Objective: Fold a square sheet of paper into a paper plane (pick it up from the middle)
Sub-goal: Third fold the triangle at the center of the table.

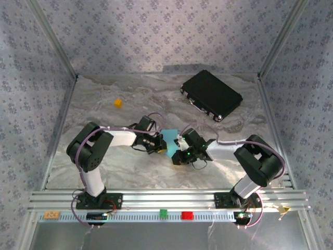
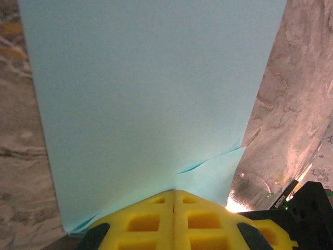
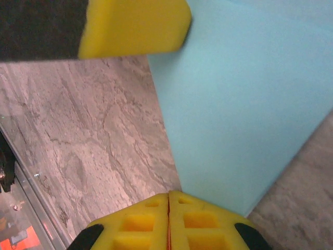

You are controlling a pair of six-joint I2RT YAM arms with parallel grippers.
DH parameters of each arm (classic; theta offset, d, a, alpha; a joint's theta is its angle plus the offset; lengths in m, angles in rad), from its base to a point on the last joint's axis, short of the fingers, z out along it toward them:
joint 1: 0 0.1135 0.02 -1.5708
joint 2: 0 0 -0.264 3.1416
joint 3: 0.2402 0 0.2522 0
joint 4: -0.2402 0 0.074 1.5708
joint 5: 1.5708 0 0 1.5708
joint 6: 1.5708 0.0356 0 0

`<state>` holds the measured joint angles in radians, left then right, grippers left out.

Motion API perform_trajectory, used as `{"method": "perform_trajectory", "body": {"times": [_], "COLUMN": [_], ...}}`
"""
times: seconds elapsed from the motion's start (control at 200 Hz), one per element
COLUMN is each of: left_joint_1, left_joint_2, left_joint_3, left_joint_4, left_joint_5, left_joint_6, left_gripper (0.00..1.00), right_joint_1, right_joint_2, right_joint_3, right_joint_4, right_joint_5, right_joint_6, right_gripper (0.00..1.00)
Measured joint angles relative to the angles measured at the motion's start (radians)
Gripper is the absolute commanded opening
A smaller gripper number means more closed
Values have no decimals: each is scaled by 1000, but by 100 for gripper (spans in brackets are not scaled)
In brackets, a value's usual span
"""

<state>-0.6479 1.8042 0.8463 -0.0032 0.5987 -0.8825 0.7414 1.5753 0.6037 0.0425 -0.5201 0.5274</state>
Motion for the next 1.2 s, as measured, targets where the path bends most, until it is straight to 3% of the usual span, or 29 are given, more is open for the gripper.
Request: {"method": "perform_trajectory", "body": {"times": [0.625, 0.909, 1.199], "left_joint_1": [2, 2, 2], "left_joint_2": [2, 2, 2], "left_joint_3": [0, 2, 7], "left_joint_4": [1, -1, -8], "left_joint_5": [5, 3, 3], "left_joint_6": [2, 3, 10], "left_gripper": [0, 0, 0], "right_joint_1": [-32, -32, -43], "right_joint_2": [-152, 13, 85], "right_joint_3": [-34, 121, 101], "right_joint_4": [-78, -65, -58], "right_joint_5": [-20, -19, -19], "right_joint_6": [25, 23, 34], "right_gripper": [8, 8, 4]}}
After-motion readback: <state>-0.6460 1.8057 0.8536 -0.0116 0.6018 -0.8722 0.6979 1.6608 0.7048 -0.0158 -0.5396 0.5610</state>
